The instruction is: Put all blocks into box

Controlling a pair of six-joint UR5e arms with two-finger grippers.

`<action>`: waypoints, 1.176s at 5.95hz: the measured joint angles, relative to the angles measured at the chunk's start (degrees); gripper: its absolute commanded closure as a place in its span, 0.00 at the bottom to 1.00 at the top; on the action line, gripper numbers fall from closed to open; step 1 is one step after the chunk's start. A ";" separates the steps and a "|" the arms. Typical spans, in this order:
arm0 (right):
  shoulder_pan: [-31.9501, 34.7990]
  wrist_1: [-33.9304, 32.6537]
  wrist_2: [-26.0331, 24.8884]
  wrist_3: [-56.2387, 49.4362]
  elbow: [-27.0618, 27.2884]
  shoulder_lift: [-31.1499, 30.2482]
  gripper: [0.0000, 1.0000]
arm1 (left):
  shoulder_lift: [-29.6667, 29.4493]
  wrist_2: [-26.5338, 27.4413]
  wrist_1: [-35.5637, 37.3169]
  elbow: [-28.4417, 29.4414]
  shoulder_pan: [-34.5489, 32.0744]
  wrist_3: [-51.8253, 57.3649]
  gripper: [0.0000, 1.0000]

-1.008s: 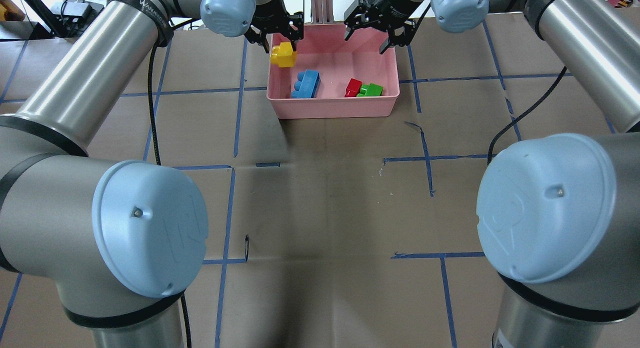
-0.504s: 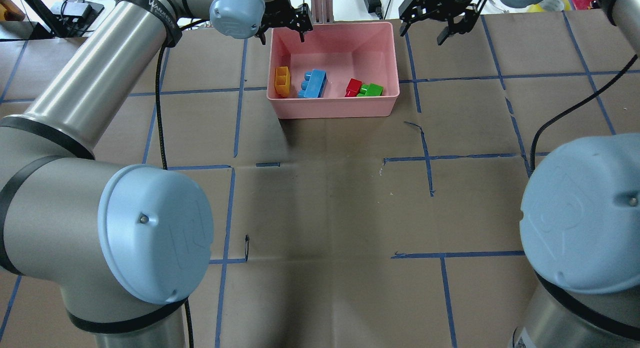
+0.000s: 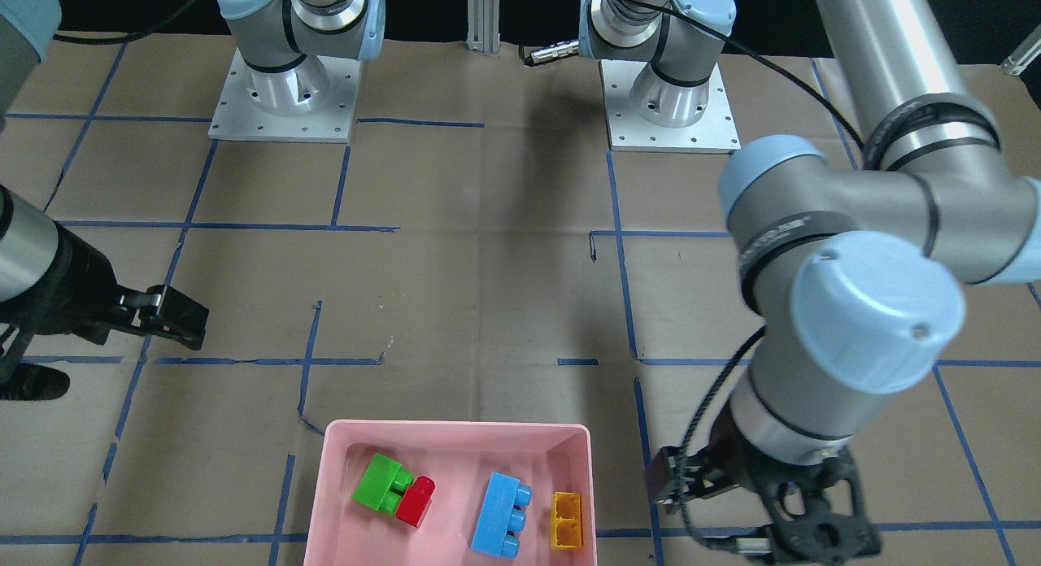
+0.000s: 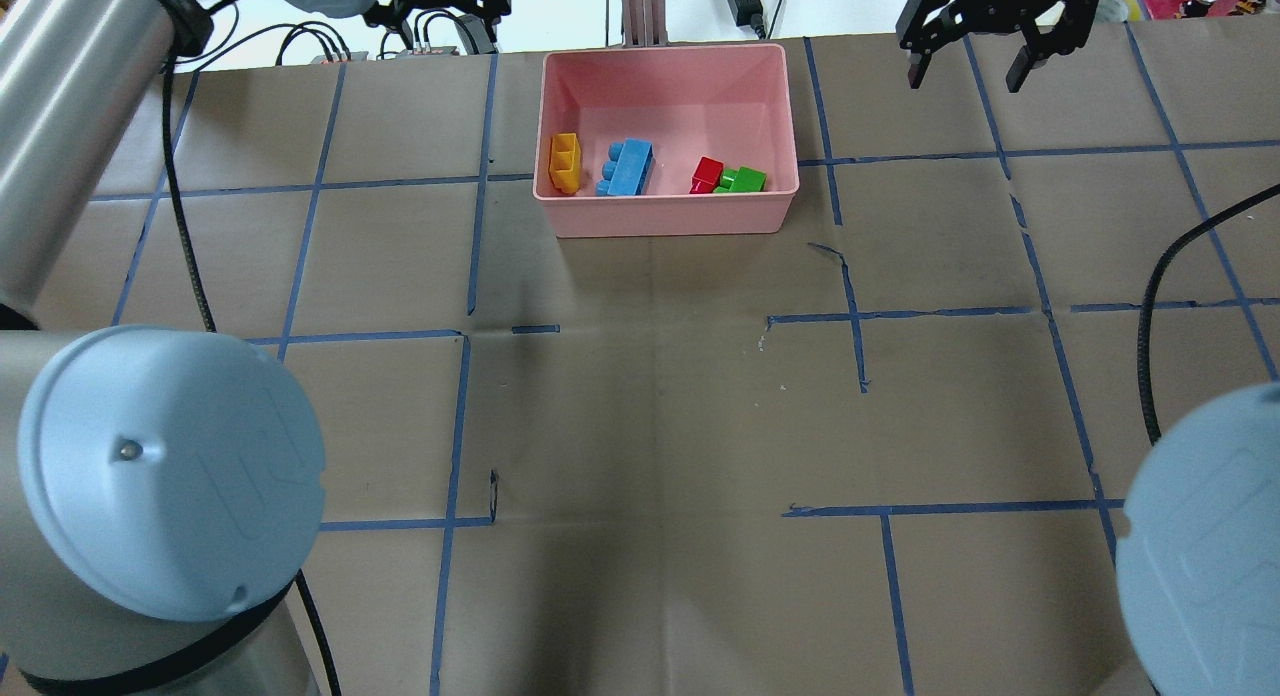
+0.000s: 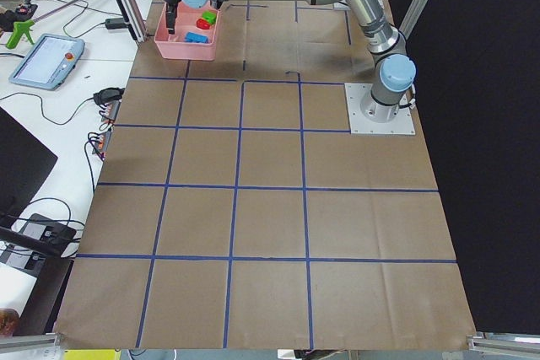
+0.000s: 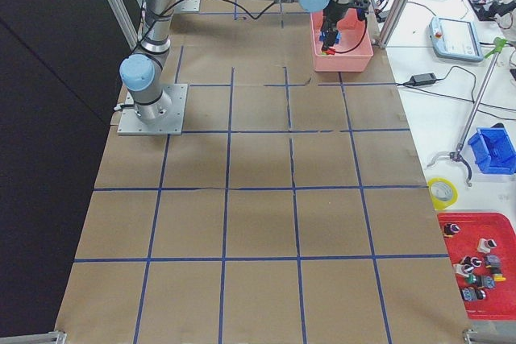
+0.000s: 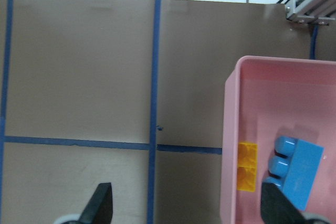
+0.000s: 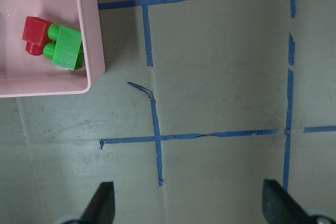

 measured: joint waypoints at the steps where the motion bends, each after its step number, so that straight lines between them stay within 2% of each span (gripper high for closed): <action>1: 0.91 0.90 -0.33 0.09 1.53 -2.98 0.00 | 3.14 0.20 -5.26 -1.13 2.70 2.55 0.01; 2: 2.65 0.84 -0.38 0.14 4.53 -5.68 0.00 | 7.76 0.33 -9.42 -4.53 3.69 3.07 0.01; 5: 7.98 -0.09 -0.33 0.92 12.97 -11.67 0.00 | 27.23 -0.35 -12.96 -24.44 3.64 3.30 0.01; 7: 9.88 -5.67 -0.24 2.49 20.65 -14.97 0.00 | 32.14 -3.10 -12.92 -29.27 2.93 5.66 0.01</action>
